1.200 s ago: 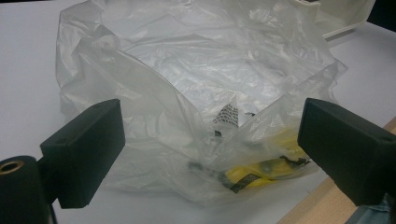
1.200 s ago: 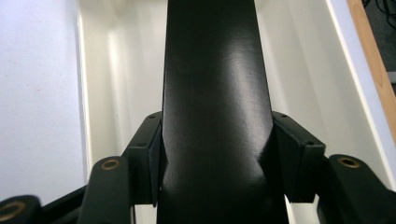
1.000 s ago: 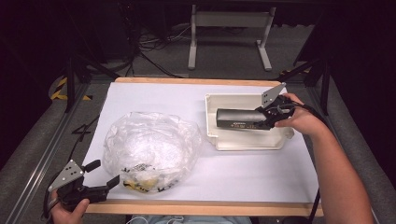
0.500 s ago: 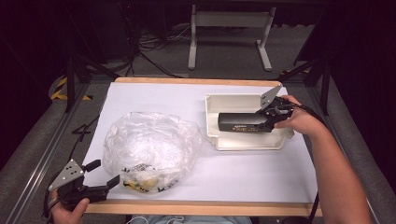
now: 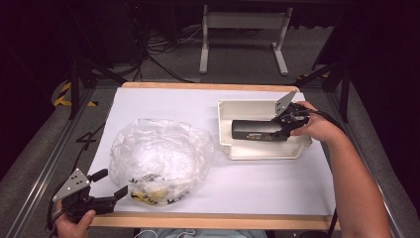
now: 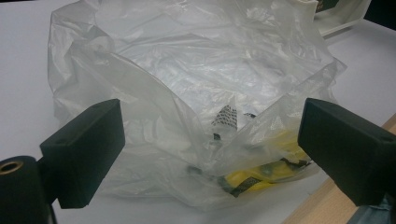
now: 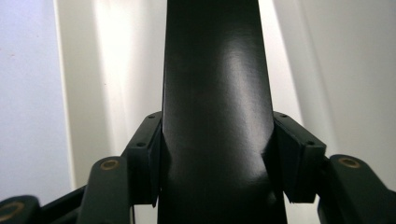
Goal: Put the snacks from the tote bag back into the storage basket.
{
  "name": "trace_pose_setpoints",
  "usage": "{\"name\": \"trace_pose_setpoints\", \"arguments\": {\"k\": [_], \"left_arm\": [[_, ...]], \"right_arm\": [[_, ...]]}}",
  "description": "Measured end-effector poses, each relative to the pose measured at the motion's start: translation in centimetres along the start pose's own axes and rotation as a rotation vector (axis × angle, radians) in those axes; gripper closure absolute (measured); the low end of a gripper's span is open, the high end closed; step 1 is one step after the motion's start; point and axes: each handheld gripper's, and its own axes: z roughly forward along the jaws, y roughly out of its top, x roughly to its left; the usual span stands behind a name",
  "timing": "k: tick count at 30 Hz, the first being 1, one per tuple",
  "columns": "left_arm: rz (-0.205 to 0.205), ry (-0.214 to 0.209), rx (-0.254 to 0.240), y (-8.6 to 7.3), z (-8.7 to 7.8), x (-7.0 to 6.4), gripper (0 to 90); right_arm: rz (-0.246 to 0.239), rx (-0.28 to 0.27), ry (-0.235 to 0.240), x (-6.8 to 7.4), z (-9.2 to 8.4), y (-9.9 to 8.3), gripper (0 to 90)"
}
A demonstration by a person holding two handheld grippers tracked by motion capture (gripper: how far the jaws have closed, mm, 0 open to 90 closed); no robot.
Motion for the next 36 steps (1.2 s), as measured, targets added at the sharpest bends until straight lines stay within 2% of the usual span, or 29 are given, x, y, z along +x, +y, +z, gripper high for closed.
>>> {"name": "trace_pose_setpoints", "arguments": {"k": [13,18,20,22,26,27,31,34,36], "left_arm": [[0.003,-0.001,-0.001,0.0,-0.1,-0.1,8.2],[0.0,-0.004,0.0,0.0,0.0,-0.1,8.1],[0.0,-0.005,-0.001,0.0,0.0,0.0,8.1],[0.0,-0.005,0.0,0.0,0.0,-0.1,8.1],[0.003,-0.005,0.003,0.0,0.0,-0.1,8.1],[0.003,-0.004,0.003,0.0,0.0,-0.1,8.1],[0.001,-0.005,0.003,0.0,0.0,-0.1,8.1],[0.004,-0.007,0.002,0.0,0.0,-0.1,8.1],[0.001,-0.006,-0.001,0.0,0.0,-0.1,8.1]], "right_arm": [[-0.013,0.011,0.028,-0.5,0.8,-0.1,42.4],[-0.005,0.038,0.009,-0.5,1.1,-0.1,41.5],[-0.012,0.068,-0.015,-0.5,1.5,-0.2,41.0],[-0.008,0.08,-0.016,-0.5,1.8,-0.4,41.0],[-0.007,0.077,-0.012,-0.5,1.7,-0.4,41.7],[-0.027,0.075,-0.013,-0.5,1.7,-0.4,41.8],[-0.054,0.088,-0.016,-0.6,1.8,-0.1,42.2],[-0.05,0.092,-0.02,-0.7,1.8,0.0,41.4],[-0.04,0.096,-0.036,-0.8,1.9,0.0,37.4]]}}
